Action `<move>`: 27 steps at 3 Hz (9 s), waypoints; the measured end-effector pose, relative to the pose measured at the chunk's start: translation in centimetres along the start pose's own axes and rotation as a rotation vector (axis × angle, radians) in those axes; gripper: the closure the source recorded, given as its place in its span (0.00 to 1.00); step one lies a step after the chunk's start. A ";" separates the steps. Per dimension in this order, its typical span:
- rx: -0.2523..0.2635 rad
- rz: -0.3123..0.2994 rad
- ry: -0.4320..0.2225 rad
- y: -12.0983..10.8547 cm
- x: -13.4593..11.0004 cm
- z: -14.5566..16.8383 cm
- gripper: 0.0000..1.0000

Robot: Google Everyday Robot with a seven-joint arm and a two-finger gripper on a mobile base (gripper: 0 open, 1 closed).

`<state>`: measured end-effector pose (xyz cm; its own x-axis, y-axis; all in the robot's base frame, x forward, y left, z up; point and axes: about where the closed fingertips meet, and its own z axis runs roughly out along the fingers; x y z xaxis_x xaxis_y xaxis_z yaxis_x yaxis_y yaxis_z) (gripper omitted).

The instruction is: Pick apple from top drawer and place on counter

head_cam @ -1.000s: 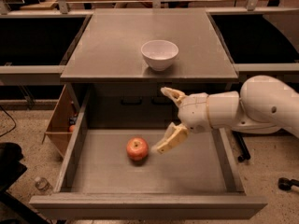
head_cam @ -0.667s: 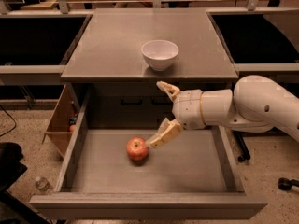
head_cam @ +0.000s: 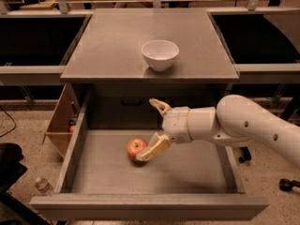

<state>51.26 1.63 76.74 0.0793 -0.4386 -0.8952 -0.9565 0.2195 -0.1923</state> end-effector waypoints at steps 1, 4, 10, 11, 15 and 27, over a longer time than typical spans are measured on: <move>-0.023 0.003 0.005 0.8 3.9 3.6 0.00; -0.102 -0.040 0.039 0.8 11.7 9.5 0.19; -0.201 0.078 0.058 -11.5 -7.9 -3.3 1.00; -0.204 0.110 0.013 -15.4 -11.2 -4.0 1.00; 0.434 0.185 0.095 -32.4 -15.0 -3.9 1.00; 0.836 0.470 0.140 -48.2 4.3 -5.5 0.58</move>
Offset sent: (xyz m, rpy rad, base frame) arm 0.0293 0.0326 -0.1489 -0.0600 0.0076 0.0899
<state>96.12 -15.58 84.40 -0.3460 -0.2361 -0.9081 -0.3694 0.9239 -0.0995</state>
